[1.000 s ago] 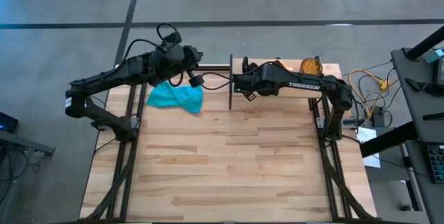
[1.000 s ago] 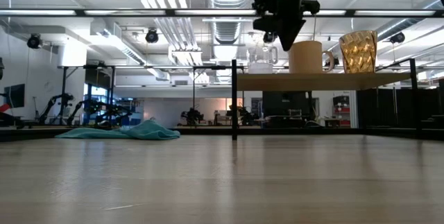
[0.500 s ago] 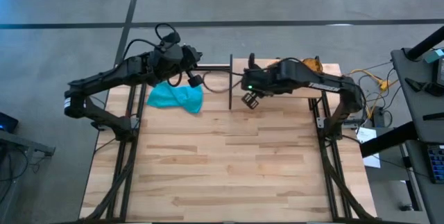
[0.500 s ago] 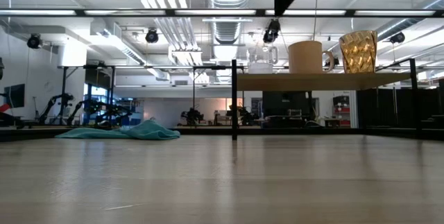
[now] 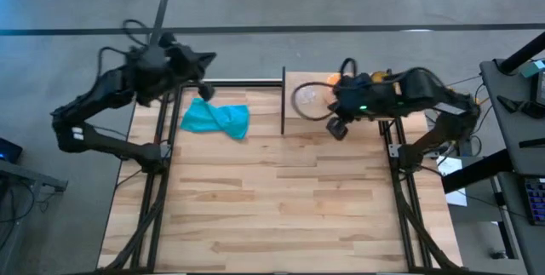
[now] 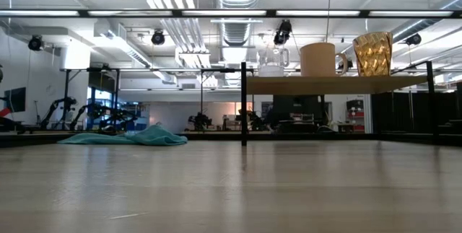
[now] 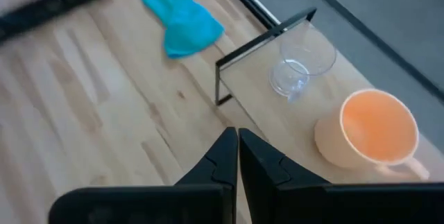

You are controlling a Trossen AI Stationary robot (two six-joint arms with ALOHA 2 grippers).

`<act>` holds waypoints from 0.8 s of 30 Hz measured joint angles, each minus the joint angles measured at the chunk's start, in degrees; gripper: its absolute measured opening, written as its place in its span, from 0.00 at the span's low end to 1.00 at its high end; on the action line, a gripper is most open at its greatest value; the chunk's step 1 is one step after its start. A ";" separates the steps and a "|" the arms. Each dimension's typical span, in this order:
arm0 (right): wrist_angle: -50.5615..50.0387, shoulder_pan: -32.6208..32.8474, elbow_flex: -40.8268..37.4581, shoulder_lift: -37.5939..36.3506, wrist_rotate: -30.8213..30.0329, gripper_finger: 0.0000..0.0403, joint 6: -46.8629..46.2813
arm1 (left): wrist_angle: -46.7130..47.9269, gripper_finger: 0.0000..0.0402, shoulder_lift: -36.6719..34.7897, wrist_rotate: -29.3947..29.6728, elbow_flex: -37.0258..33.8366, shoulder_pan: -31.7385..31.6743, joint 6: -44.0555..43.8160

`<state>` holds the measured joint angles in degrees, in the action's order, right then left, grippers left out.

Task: Stack small to large cups/mugs on shelf
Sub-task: Return to Home Position

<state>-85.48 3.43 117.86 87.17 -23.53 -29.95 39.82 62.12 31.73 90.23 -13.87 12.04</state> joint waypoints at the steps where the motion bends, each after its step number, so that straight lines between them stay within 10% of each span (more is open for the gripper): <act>1: -0.02 0.51 -0.10 -1.03 0.00 0.02 -1.37 | -0.10 0.00 -1.18 0.01 -0.26 0.00 -1.14; 13: 1.67 8.72 -5.84 -14.89 -9.16 0.02 -4.04 | 7.96 0.00 -12.38 0.01 -2.64 0.00 -17.58; 24: 19.53 13.73 -32.67 -35.82 -7.83 0.02 -0.20 | 20.18 0.00 -21.79 -0.89 -5.58 0.01 -28.22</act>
<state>-65.96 17.16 85.19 51.35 -31.36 -30.15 60.00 40.33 30.84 84.66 -13.86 -16.18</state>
